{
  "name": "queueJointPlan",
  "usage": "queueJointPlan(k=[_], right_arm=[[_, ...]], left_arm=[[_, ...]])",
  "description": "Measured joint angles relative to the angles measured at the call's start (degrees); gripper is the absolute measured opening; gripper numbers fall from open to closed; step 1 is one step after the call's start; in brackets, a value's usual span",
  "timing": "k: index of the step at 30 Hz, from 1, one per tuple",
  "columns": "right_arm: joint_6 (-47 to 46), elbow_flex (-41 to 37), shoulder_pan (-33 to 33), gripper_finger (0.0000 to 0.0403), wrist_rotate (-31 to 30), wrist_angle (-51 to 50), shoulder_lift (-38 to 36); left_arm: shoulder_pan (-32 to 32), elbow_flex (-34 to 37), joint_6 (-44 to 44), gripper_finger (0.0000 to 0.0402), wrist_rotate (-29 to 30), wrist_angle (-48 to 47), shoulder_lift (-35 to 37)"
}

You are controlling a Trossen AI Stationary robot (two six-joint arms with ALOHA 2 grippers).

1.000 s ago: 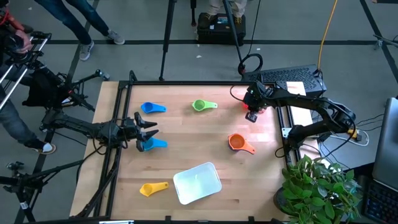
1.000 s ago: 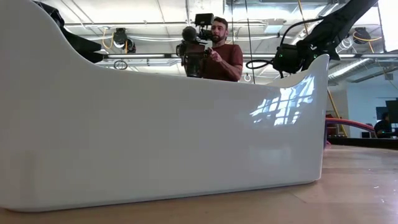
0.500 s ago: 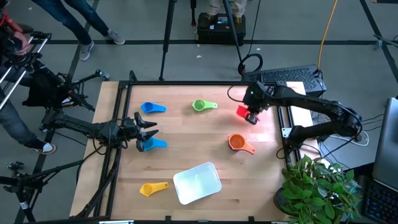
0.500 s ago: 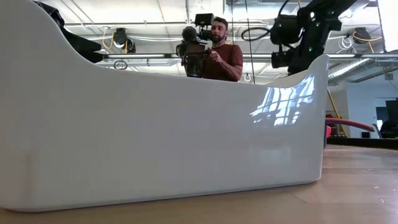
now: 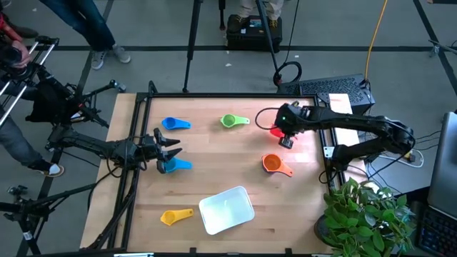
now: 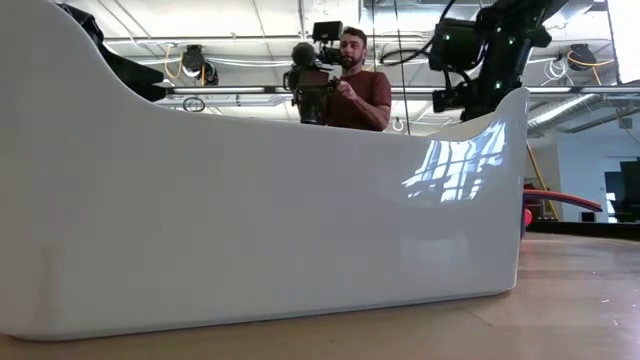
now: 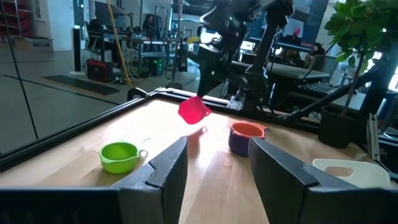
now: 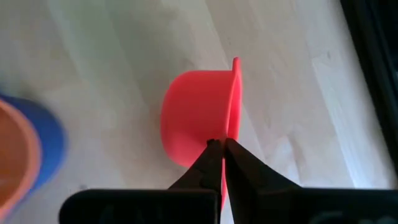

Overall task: Nest measuring cups in basket
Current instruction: Stack the red measuring cup on the orange measuring cup

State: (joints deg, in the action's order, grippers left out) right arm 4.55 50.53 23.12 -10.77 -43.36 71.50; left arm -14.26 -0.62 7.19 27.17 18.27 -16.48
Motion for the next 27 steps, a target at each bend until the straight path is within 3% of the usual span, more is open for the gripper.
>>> queueJointPlan(k=[6, 15, 22, 27], right_arm=[[1.1, -2.31, -1.43, 0.0, -6.27, 5.32, 7.08], [2.47, -2.5, -2.63, 0.001, -0.74, 8.27, 9.43], [4.95, -2.5, -1.92, 0.0103, -1.06, 7.15, 3.06], [5.33, -2.48, 3.91, 0.0169, 1.15, 6.33, 0.33]], left_arm=[[0.0, 0.0, 0.02, 0.0172, 0.51, 0.28, -0.01], [0.0, 0.0, -0.39, 0.0172, 0.67, 0.28, -0.01], [0.0, 0.01, -0.81, 0.0172, 0.69, -0.1, -0.01], [0.0, 0.02, -0.92, 0.0172, 0.69, -0.14, -0.01]])
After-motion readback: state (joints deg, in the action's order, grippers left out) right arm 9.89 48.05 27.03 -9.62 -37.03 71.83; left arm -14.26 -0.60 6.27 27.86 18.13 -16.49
